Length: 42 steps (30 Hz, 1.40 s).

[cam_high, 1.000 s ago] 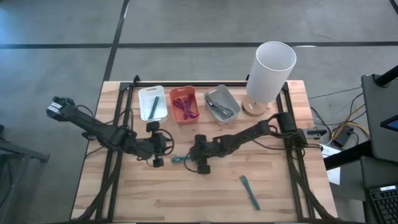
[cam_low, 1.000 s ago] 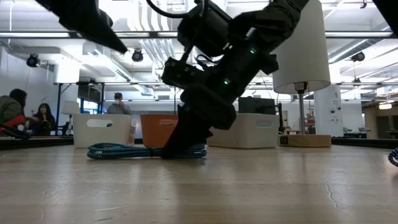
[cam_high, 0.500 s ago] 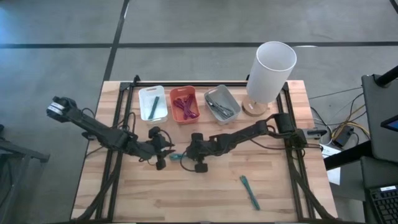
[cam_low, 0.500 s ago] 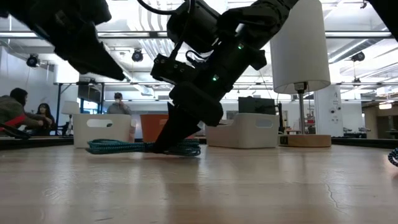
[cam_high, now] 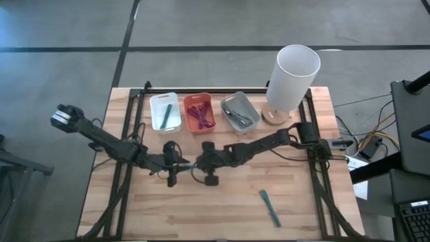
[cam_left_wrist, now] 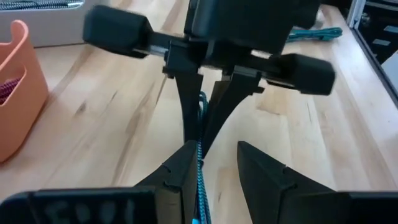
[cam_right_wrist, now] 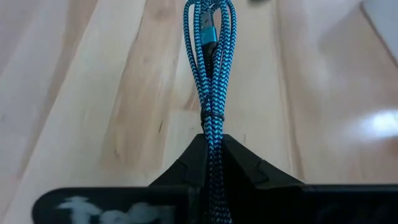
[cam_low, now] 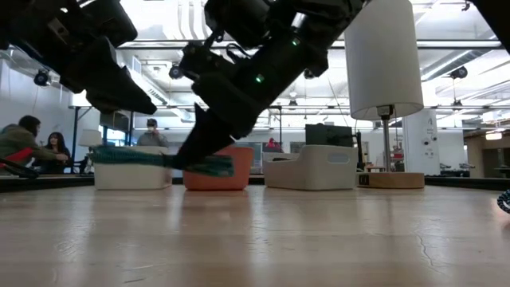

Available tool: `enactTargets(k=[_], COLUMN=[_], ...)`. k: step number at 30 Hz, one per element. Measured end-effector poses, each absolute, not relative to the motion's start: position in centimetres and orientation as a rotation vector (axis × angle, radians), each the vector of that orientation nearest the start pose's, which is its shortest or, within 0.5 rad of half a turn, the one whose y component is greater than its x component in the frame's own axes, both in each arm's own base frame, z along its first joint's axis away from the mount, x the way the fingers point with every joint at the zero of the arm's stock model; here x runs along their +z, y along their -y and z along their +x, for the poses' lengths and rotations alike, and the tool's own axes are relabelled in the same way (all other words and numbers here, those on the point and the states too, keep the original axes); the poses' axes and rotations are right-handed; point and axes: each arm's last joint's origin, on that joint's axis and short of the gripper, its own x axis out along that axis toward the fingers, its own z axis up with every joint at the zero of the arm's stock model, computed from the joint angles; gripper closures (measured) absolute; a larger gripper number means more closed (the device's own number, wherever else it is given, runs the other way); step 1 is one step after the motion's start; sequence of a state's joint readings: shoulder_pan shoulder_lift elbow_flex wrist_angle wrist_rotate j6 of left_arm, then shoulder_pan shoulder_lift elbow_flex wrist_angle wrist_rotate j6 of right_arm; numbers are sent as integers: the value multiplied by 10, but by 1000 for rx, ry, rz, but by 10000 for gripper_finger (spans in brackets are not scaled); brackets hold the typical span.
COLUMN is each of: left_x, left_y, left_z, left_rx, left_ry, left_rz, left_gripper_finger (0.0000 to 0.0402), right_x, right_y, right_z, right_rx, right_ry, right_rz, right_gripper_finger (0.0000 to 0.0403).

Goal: Pick & Place USB Port
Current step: Put the top black and blue USB cable into the white bin

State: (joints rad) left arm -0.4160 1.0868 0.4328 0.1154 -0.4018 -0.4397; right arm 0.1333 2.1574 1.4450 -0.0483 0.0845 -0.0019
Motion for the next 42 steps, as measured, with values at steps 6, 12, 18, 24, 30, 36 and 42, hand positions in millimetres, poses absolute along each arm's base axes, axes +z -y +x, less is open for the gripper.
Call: enactTargets(k=[6, 12, 18, 24, 30, 36, 42], left_x=[178, 169, 161, 158, 155, 155, 155], left_y=[76, 77, 76, 77, 76, 76, 76], left_z=[200, 205, 207, 208, 207, 206, 206], left_rx=[106, 127, 174, 173, 175, 181, 182], left_ry=[-525, -550, -570, -586, -596, -595, -595], left_rz=[-198, -156, -95, -59, -53, -49, -50], left_gripper_finger=[270, 222, 210, 226, 279, 348, 386], right_x=[154, 158, 159, 159, 159, 159, 159], right_y=[-58, -56, -56, -56, -56, -56, -55], right_z=[464, 466, 467, 467, 467, 467, 467], right_rx=[24, 15, 14, 9, 12, 12, 14], right_ry=[-715, -704, -702, -701, -700, -699, -701], right_rz=[-81, -77, -72, -57, -57, -59, -74], right_gripper_finger=[374, 374, 374, 374, 374, 374, 367])
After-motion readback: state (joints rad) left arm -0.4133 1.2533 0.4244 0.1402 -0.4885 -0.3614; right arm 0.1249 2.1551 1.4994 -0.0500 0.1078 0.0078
